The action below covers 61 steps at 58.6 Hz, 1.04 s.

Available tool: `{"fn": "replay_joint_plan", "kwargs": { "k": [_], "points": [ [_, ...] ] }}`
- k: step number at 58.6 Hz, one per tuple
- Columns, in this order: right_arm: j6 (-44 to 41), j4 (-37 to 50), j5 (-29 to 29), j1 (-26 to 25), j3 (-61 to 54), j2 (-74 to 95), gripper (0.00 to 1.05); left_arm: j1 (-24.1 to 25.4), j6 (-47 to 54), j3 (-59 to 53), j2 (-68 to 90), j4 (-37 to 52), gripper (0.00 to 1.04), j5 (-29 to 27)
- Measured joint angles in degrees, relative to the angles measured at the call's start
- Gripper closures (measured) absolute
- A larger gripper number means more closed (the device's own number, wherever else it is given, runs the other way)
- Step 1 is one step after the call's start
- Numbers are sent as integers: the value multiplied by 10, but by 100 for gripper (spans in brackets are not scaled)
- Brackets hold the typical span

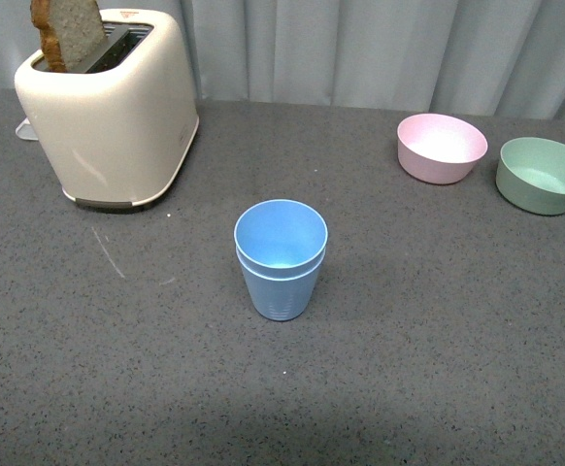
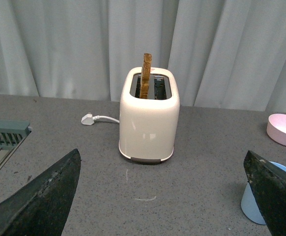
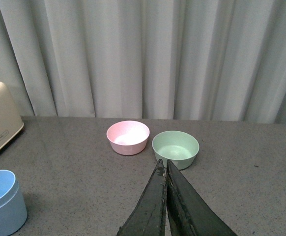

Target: Stack blue cups with both arms

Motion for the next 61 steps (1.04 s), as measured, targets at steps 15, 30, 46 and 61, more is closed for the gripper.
{"fn": "replay_joint_plan", "kwargs": {
  "k": [15, 30, 46, 61],
  "points": [
    [0, 0, 0, 0, 0, 0, 52, 0, 0, 0, 0, 0, 7, 0],
    [1, 0, 0, 0, 0, 0, 8, 0, 0, 0, 0, 0, 7, 0],
    [0, 0, 0, 0, 0, 0, 10, 0, 0, 0, 0, 0, 7, 0],
    [0, 0, 0, 0, 0, 0, 10, 0, 0, 0, 0, 0, 7, 0]
  ]
}}
